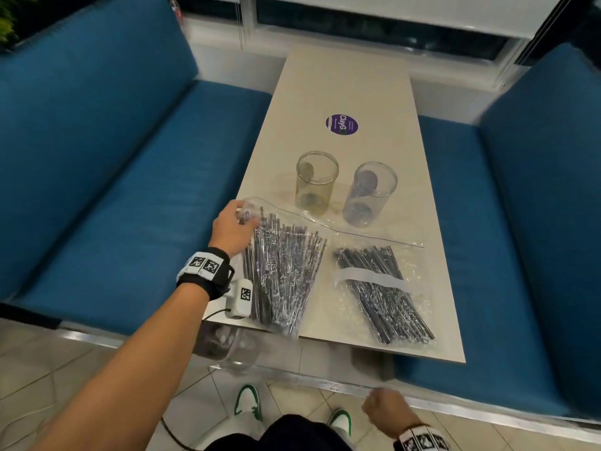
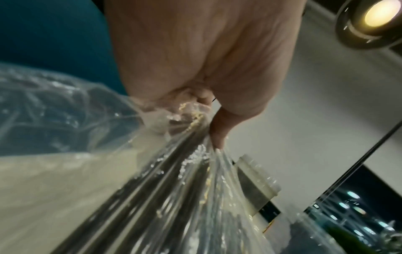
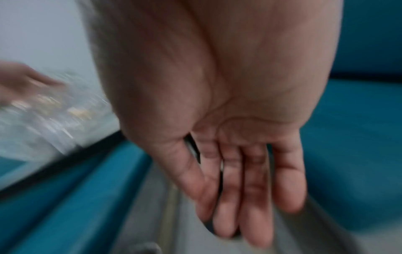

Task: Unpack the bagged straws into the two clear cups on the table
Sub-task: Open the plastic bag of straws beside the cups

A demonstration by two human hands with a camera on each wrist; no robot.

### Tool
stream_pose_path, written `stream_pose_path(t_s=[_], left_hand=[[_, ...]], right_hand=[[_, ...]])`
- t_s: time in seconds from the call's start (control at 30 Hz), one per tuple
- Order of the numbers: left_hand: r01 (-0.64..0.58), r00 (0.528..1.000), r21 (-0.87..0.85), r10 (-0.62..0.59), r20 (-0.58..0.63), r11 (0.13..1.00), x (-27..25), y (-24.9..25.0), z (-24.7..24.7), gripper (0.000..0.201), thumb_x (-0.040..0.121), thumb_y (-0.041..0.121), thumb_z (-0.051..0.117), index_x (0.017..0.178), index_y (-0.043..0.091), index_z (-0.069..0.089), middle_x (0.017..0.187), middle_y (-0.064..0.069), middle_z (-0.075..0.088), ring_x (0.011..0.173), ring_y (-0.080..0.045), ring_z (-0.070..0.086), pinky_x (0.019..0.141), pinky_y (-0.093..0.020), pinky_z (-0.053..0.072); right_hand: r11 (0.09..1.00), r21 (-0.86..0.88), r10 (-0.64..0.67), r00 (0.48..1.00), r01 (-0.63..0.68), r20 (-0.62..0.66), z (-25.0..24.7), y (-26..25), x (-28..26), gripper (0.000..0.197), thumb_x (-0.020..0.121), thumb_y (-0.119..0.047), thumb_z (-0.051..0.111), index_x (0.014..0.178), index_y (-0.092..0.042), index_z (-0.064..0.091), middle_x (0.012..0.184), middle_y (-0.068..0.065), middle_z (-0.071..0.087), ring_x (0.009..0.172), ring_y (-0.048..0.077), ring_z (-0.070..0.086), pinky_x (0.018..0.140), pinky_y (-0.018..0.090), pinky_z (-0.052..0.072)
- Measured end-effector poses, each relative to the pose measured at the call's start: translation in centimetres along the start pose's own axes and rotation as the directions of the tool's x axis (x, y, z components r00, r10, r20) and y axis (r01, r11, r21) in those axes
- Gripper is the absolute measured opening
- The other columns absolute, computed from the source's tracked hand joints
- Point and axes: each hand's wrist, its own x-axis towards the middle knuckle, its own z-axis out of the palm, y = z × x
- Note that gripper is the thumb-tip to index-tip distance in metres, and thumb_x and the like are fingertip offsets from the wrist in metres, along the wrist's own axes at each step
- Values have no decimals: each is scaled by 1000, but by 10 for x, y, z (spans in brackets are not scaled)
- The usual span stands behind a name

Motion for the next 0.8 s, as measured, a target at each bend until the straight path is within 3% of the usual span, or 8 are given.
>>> stream_pose_path(t_s=[0.1, 0.17, 0.3, 0.37, 0.47, 0.63, 0.7, 0.8], left_hand=[[-69, 994, -86, 76, 83, 994, -16, 17, -14, 43, 102, 19, 72, 141, 13, 57, 133, 2, 58, 115, -19, 56, 97, -31, 42], [-124, 979, -160, 146, 140, 979, -25, 28, -22, 33, 99, 11, 74, 130, 12, 63, 132, 1, 66, 117, -20, 62, 96, -30, 49], [-192, 922, -279, 270, 277, 941, -36, 48, -32, 25, 95, -5, 73, 114, 11, 68, 110, -1, 80, 97, -4, 73, 98, -26, 56], [-219, 887, -291, 314, 339, 931, -41, 60, -33, 25, 95, -9, 72, 111, 10, 68, 101, 3, 81, 91, 2, 74, 89, -16, 54], [-265, 849, -288, 364, 383, 920, -45, 72, -31, 22, 95, -8, 72, 108, 8, 68, 92, 12, 81, 91, 3, 74, 90, -14, 53], [-315, 880, -175, 356, 314, 933, -45, 82, -24, 25, 93, 8, 79, 113, 19, 70, 113, 9, 73, 112, -11, 65, 110, -35, 48], [-401, 913, 20, 398, 92, 916, -46, 80, -18, 32, 91, 23, 81, 118, 27, 64, 124, 6, 61, 118, -13, 53, 108, -28, 39], [-481, 855, -27, 463, -236, 876, -60, 88, -14, 21, 91, 29, 79, 101, 23, 61, 98, 3, 62, 90, -13, 54, 82, -23, 43]], right_hand=[[969, -8, -248, 968, 248, 32, -61, -65, -43, 20, 105, -29, 60, 88, -22, 68, 86, -8, 67, 74, 6, 61, 73, 21, 55], [890, 20, -449, 883, 455, -135, -107, -111, -76, 19, 105, -34, 62, 90, -24, 68, 86, -7, 68, 73, 2, 59, 69, 14, 49], [675, -4, -519, 471, 738, -713, -181, -185, -114, 12, 105, -30, 62, 105, -20, 70, 91, -4, 68, 79, 2, 54, 72, 15, 45], [727, -146, -507, 380, 671, -774, -207, -210, -102, 24, 104, -35, 60, 121, -20, 69, 105, -3, 66, 100, 13, 55, 88, 26, 46], [799, -85, -488, 560, 595, -670, -228, -231, -76, 39, 106, -39, 58, 130, -11, 70, 119, 8, 73, 116, 24, 61, 104, 37, 47], [675, 173, -369, 531, 717, -763, -223, -233, -62, 13, 101, -17, 69, 101, -10, 80, 86, -2, 75, 83, 12, 68, 79, 18, 53], [623, 298, -288, 566, 723, -772, -220, -229, -59, 9, 99, -16, 72, 100, -13, 80, 85, -5, 75, 79, 10, 68, 76, 20, 58], [505, 469, -219, 633, 725, -743, -221, -226, -62, 6, 96, -14, 76, 99, -10, 79, 83, 2, 76, 70, 10, 68, 60, 23, 58]])
